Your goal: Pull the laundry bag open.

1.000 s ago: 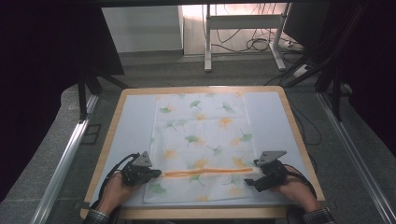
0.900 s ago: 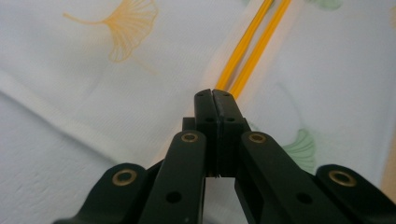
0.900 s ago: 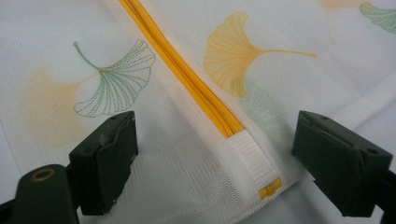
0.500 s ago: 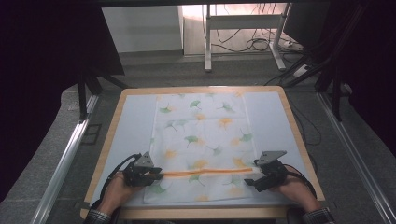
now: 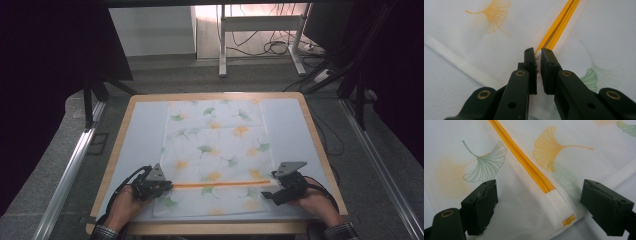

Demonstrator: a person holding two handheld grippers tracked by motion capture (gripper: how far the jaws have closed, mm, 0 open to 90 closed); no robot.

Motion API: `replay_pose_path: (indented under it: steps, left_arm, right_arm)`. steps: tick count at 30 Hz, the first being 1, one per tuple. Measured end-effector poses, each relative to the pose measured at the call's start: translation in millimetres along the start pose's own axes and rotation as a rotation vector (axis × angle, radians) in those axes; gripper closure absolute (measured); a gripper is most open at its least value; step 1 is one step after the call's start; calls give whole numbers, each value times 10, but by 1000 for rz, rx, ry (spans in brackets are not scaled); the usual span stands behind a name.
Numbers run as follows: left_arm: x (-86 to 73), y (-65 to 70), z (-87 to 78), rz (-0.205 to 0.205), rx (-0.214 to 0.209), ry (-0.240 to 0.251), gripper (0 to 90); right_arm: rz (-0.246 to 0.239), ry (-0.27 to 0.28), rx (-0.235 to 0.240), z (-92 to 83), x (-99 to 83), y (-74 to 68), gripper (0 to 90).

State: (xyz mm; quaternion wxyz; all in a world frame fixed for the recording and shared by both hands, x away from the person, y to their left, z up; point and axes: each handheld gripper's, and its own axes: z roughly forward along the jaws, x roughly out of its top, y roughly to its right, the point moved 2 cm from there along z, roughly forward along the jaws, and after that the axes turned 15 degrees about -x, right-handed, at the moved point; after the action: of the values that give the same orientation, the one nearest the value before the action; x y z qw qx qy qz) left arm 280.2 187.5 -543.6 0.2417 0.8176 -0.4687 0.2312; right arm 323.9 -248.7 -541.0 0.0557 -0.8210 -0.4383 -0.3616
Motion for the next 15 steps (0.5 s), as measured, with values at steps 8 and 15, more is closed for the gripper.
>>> replay_pose_path:
  steps: [8, 15]
  left_arm:
    - [-105, -48, -104, -41, -14, 17, 847]
    - [-188, -83, -197, -66, -6, 26, 847]
  right_arm:
    - [0, -1, 0, 0, 0, 0, 144]
    - [-1, 0, 0, 0, 0, 0, 144]
